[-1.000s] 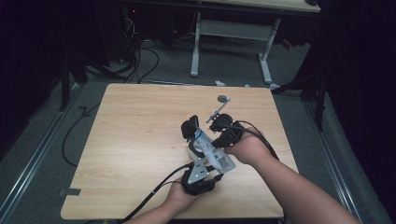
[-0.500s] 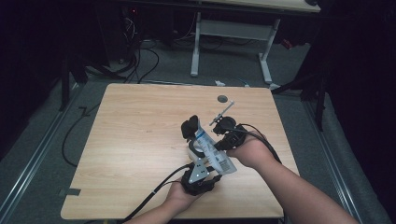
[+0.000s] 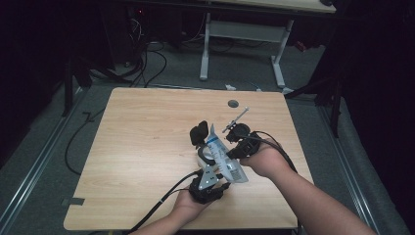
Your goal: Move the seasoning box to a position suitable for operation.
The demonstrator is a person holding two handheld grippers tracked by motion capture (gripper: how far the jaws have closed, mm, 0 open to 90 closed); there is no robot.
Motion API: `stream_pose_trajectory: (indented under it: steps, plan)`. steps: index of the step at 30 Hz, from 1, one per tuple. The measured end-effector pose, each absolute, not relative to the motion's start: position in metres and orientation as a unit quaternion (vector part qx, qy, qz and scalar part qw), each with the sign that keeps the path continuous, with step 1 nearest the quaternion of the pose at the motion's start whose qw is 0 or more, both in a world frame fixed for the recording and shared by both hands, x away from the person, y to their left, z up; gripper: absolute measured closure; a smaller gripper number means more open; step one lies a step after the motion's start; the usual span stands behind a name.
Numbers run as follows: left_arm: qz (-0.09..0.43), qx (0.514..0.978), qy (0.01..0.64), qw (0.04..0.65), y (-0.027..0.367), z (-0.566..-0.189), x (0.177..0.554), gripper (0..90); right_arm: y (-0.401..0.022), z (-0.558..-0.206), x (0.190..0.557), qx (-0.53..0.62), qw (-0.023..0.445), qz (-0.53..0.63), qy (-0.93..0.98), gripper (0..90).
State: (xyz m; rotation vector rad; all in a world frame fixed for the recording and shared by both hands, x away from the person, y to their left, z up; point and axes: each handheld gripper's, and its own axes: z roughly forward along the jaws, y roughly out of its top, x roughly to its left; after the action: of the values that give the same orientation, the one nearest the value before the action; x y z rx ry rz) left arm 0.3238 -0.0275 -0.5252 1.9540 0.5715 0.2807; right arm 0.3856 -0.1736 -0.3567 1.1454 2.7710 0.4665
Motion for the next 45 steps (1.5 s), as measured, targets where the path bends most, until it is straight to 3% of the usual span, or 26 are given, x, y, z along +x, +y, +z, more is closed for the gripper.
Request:
stream_pose_trajectory:
  steps: [7, 24, 45]
  plan:
    - [0.111, 0.812, 0.235, 0.523, -0.027, -0.524, 0.323, 60.6, -0.174, -0.356, 0.386, 0.384, 0.054, 0.152, 0.909, 90.0]
    - [0.124, 0.817, 0.218, 0.519, -0.026, -0.522, 0.317, 47.6, -0.176, -0.355, 0.390, 0.381, 0.056, 0.156, 0.910, 90.0]
    - [0.149, 0.807, 0.249, 0.515, 0.025, -0.519, 0.326, 44.8, -0.180, -0.354, 0.393, 0.381, 0.056, 0.160, 0.909, 89.9]
